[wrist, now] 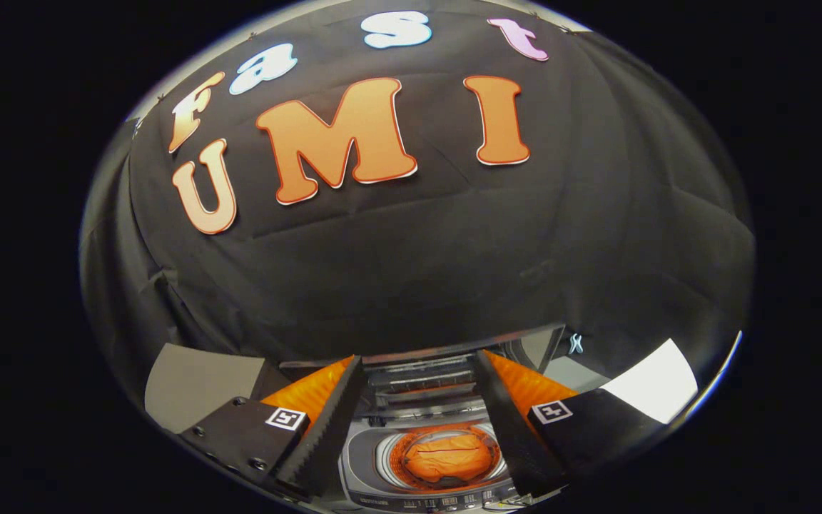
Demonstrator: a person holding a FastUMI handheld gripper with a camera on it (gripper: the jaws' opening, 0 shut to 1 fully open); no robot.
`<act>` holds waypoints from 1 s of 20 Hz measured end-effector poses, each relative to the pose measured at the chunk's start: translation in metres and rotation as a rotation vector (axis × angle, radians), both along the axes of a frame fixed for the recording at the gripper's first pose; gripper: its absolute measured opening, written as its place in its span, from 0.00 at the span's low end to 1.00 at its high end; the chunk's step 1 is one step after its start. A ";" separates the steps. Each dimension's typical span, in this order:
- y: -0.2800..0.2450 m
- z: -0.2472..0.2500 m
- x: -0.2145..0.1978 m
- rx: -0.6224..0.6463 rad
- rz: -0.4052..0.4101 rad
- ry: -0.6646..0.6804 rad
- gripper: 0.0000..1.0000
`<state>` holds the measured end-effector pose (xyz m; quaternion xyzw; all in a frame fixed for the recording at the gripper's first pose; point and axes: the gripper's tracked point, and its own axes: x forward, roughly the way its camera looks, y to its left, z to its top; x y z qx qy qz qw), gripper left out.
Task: Put the clothes into the washing machine and then close the washing machine lid.
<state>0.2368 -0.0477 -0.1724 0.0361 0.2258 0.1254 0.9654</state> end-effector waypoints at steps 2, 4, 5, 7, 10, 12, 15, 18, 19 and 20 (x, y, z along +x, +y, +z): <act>0.007 0.010 0.012 -0.005 0.004 -0.019 0.99; 0.012 0.013 0.026 -0.024 0.010 -0.029 0.99; 0.012 0.011 0.030 -0.041 0.012 -0.030 0.99; 0.016 0.011 0.042 -0.076 0.017 -0.038 0.99; 0.027 0.006 0.061 -0.096 0.036 -0.035 0.99; 0.033 -0.006 0.071 -0.102 0.052 -0.010 0.99; 0.036 -0.023 0.088 -0.151 0.067 0.012 0.99; 0.039 -0.040 0.097 -0.165 0.086 0.044 0.99; 0.038 -0.047 0.098 -0.171 0.085 0.062 0.99; 0.037 -0.053 0.099 -0.168 0.085 0.073 0.99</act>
